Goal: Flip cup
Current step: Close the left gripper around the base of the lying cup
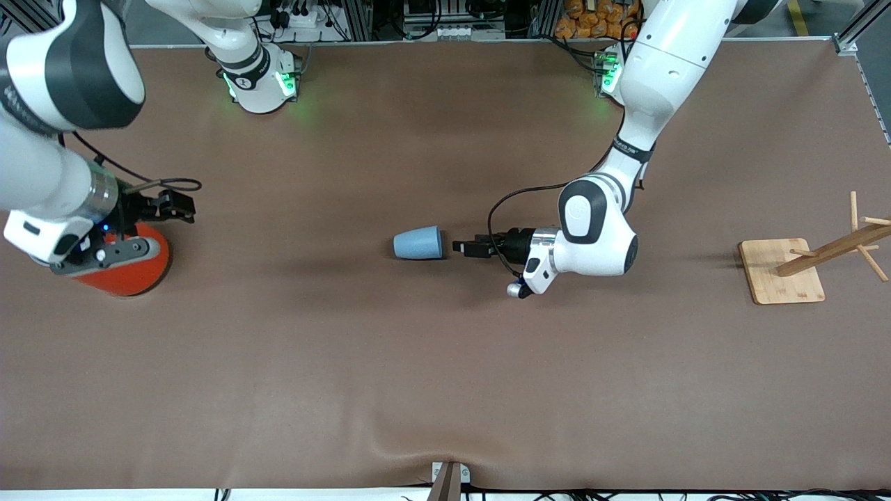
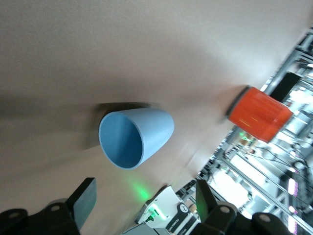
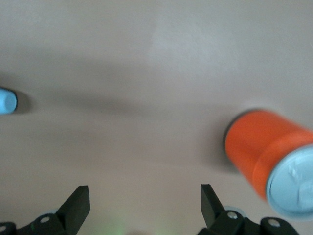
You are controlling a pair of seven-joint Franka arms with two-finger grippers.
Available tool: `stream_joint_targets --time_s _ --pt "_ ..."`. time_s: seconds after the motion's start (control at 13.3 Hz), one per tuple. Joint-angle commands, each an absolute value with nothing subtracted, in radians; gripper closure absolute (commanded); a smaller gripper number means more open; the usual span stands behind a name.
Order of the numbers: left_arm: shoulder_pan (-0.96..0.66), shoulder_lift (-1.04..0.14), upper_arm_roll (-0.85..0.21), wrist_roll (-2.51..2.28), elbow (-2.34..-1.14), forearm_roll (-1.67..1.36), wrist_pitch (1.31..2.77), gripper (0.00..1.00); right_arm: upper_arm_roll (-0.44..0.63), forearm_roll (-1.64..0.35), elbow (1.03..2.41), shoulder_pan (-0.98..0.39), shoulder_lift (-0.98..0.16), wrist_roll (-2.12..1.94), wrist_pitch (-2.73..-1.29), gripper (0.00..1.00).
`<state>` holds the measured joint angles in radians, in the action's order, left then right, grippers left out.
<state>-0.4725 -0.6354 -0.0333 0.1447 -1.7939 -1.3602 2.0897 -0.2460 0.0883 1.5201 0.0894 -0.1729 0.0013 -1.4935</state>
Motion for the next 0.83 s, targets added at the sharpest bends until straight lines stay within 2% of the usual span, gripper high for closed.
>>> stream_joint_targets --time_s 0.0,0.23,0.38,0.75 --pt "-0.479 -0.633 -0.032 0.265 -1.833 -1.457 2.105 0.1 -0.115 0.043 1.557 0.022 -0.117 0.074 -1.499 0.0" --pt "-0.506 -0.678 -0.034 0.42 -1.832 -1.603 2.123 0.13 -0.057 -0.026 1.558 0.021 -0.062 0.069 -1.523 0.0" --pt "-0.518 -0.693 -0.032 0.451 -1.825 -1.641 2.125 0.14 -0.064 -0.025 1.56 0.023 -0.019 0.068 -1.523 0.0" --pt "-0.577 -0.71 -0.032 0.474 -1.828 -1.71 2.189 0.19 -0.054 -0.014 1.531 0.029 -0.003 0.002 -1.476 0.0"
